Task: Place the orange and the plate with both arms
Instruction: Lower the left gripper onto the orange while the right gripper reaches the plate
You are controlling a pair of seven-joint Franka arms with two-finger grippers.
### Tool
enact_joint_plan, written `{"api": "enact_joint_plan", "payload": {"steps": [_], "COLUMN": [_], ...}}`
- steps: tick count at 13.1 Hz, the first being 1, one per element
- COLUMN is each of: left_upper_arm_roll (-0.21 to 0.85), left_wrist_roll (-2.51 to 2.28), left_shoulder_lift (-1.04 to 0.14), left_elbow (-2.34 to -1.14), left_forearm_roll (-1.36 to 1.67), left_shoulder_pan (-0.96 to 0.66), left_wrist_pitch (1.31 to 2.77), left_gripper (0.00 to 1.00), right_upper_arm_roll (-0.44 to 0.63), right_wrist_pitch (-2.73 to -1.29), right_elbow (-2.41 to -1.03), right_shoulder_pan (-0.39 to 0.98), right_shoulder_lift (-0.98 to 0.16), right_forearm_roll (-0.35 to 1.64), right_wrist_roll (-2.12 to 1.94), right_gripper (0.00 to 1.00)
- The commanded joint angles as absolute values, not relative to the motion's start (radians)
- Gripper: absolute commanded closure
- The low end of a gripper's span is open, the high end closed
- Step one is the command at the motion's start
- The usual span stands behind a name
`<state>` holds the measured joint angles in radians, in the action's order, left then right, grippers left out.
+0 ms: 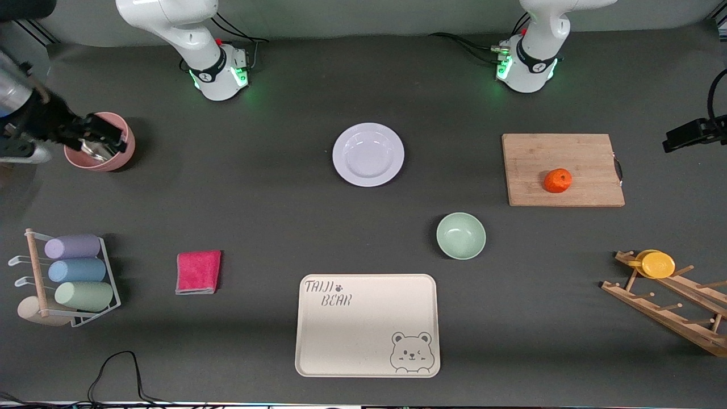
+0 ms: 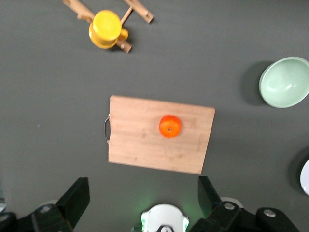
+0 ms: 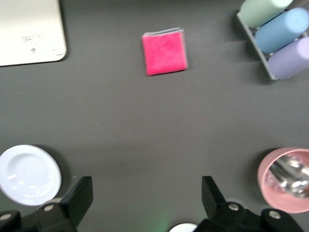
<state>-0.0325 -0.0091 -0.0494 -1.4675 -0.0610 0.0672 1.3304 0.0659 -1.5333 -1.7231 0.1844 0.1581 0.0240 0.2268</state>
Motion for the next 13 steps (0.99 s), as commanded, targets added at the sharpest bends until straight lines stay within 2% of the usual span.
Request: {"api": "enact_joint_plan", "payload": {"steps": [1,6,8,10,13], "left_upper_arm_roll": [-0.043,-0.035,-0.035,-0.035,-0.035], "left_wrist_roll": [0.006,-0.021,-0.026,-0.037,-0.035], "left_shoulder_lift": [-0.006,0.185,0.248,0.256,0.210], "left_elbow": [-1.498,-1.895,-2.065,-2.208,-2.396], "left_forearm_roll": [-0.060,-0.025,-0.023,-0.025,-0.034], "left_shoulder_pan": [0.071,0.043,0.020,0.018,0.018], "left_wrist_pitch": [1.293,1.491,1.618,1.772,2.055], "left_gripper": [0.00,0.00,0.00,0.00,0.00], "right_upper_arm_roll": [0.072,0.055,0.061,0.077,0.077], "right_wrist_pitch": [-1.491,-1.485,-1.497,-1.554,-1.724], "right_elbow": [-1.752,-1.775,-1.821,-1.934,-2.174], "right_shoulder_pan": [0.250,0.278,0.276,0.273,0.276], "right_shoulder_lift": [0.230,0.272,0.293,0.327,0.380], "right_forearm_roll": [0.031,0.034,0.114,0.202,0.348], "right_wrist_roll": [0.339,0.376,0.367,0.339,0.247], "right_gripper": [0.00,0.00,0.00,0.00,0.00]}}
